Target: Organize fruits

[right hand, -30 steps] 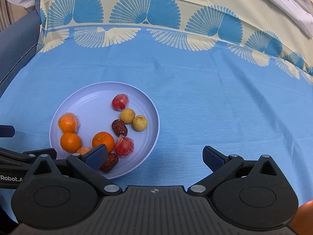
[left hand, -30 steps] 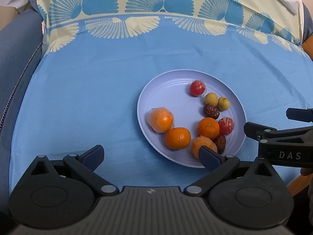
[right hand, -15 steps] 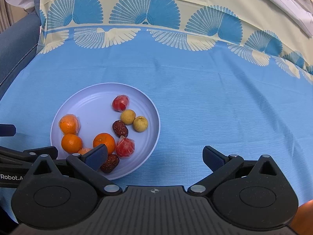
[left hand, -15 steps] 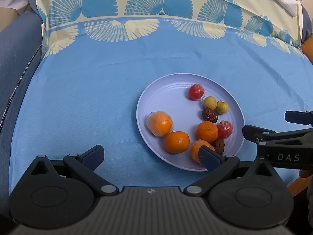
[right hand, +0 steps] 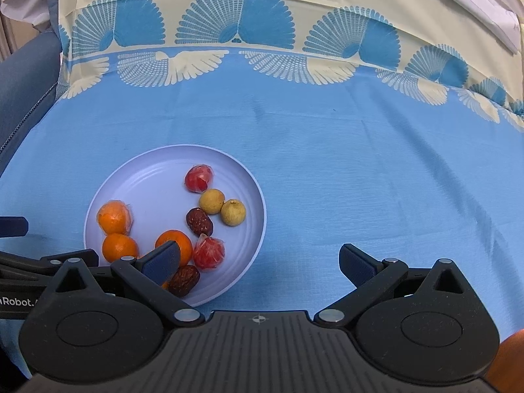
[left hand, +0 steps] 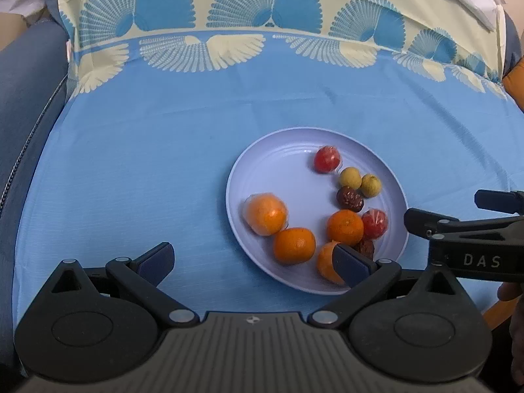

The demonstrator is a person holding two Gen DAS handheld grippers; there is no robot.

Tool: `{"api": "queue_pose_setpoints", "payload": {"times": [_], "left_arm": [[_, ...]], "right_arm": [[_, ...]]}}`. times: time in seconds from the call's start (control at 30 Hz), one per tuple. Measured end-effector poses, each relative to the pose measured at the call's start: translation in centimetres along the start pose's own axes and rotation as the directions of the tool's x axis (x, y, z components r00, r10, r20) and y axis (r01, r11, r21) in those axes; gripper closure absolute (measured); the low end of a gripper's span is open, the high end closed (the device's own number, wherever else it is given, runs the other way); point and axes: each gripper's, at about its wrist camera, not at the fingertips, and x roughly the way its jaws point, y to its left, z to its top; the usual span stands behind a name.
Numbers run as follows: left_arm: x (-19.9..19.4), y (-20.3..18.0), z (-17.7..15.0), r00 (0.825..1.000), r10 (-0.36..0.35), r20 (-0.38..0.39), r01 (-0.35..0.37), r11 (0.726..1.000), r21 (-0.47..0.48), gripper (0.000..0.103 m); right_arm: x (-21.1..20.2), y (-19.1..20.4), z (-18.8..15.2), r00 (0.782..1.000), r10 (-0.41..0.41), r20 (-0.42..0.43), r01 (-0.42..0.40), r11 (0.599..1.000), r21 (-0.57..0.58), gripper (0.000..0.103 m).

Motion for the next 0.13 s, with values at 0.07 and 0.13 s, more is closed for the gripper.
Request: {"api": "queue_pose_setpoints", "payload": {"times": [0.07, 0.13], "left_arm": [[-0.09, -0.1, 0.16, 1.0, -0.012, 0.018, 0.012, 1.0, 0.008, 0.0], [-0.15, -0.18, 0.32, 0.999, -0.022, 0.028, 0.022, 1.0, 0.01, 0.0]], "right_arm": [[0.09, -0.03, 0.06, 1.0, 0.0, 0.002, 0.0, 1.0, 0.007, 0.001], [0.08, -0.22, 0.24, 1.0, 0.001, 0.007, -0.001, 1.0, 0.021, 0.001]]}}
